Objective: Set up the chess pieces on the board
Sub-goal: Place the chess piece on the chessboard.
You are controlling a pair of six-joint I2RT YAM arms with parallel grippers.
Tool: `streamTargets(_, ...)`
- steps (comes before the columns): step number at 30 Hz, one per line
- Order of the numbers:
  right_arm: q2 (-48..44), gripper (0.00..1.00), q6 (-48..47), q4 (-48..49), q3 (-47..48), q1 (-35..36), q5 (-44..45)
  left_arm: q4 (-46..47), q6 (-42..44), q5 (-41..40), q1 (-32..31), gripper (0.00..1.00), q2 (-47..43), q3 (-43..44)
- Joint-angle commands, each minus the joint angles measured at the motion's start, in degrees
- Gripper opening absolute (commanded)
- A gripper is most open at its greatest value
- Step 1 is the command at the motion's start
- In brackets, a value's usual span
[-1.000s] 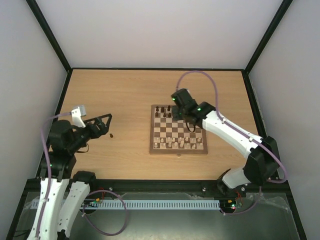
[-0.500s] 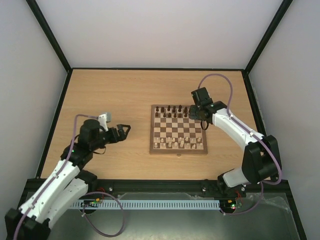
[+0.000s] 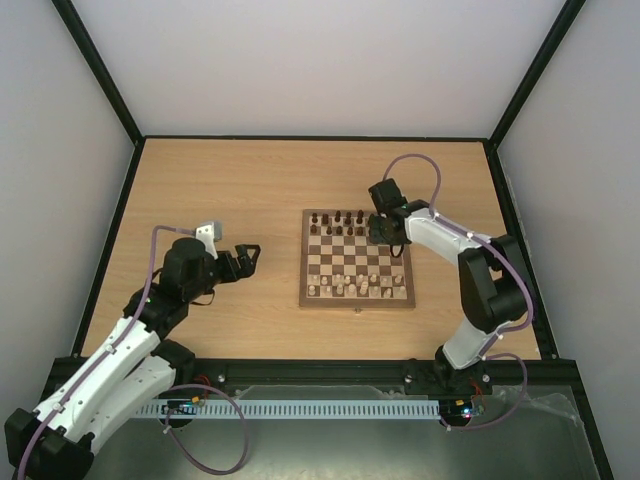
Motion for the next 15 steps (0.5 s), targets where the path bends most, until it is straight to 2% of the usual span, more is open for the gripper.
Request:
streamTargets(1, 1.43, 0.02, 0.7, 0.85, 2.49, -0.28, 0.96, 0.04, 0.45, -1.08, -0.17, 1.0, -0.83, 1.61)
streamTargets(15, 5.25, 0.02, 0.42, 2.0, 4.09, -1.2, 2.43, 0.76, 0.61, -0.75, -0.19, 1.0, -0.62, 1.64)
